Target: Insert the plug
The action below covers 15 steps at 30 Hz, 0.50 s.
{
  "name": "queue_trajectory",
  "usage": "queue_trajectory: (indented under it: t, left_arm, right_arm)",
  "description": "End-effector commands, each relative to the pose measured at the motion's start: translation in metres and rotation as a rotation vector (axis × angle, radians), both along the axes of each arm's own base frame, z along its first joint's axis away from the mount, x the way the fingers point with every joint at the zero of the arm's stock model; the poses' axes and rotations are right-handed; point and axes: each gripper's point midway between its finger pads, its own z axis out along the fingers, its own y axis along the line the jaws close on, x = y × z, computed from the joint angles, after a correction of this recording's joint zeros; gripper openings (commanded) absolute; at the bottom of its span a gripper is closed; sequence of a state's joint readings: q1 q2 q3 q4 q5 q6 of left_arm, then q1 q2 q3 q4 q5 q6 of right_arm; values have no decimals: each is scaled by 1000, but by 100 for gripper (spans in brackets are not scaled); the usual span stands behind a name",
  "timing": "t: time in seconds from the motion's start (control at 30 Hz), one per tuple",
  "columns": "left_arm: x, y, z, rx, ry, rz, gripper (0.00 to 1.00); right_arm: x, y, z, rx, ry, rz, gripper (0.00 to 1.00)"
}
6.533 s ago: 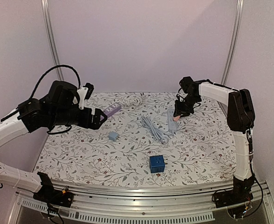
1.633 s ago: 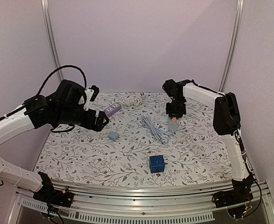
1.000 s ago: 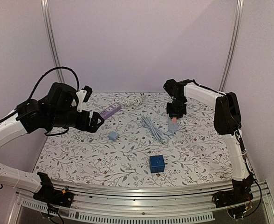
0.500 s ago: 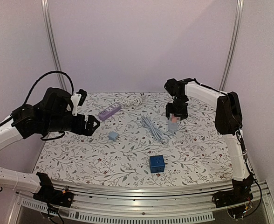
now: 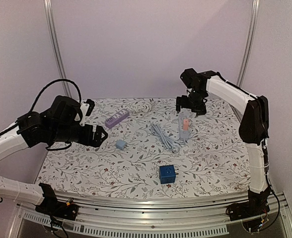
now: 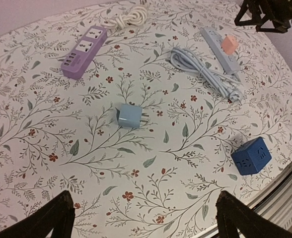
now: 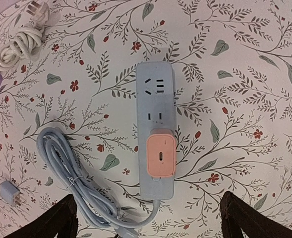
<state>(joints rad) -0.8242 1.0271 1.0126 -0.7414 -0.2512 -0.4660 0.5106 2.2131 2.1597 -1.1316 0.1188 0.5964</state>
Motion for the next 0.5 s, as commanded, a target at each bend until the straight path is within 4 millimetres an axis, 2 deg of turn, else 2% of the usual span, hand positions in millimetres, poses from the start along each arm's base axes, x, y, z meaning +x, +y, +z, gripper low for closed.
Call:
queue_trajectory:
  t: [0.0, 0.2, 0.23, 0.3, 0.47]
  left_arm:
    - [2, -3, -11, 17, 59, 7, 99]
    - [-1, -29, -31, -15, 142, -69, 99]
    - [-3, -37, -33, -31, 152, -94, 98]
    - [-7, -53, -37, -57, 158, -144, 98]
    - [-18, -94, -57, -13, 172, -276, 98]
  right_arm:
    - [-7, -6, 34, 7, -47, 7, 99]
    - [-32, -9, 43, 32, -34, 50, 99]
    - [-40, -12, 34, 25, -13, 54, 99]
    - [-53, -14, 36, 44, -14, 64, 99]
    - [-85, -21, 20, 92, 39, 49, 99]
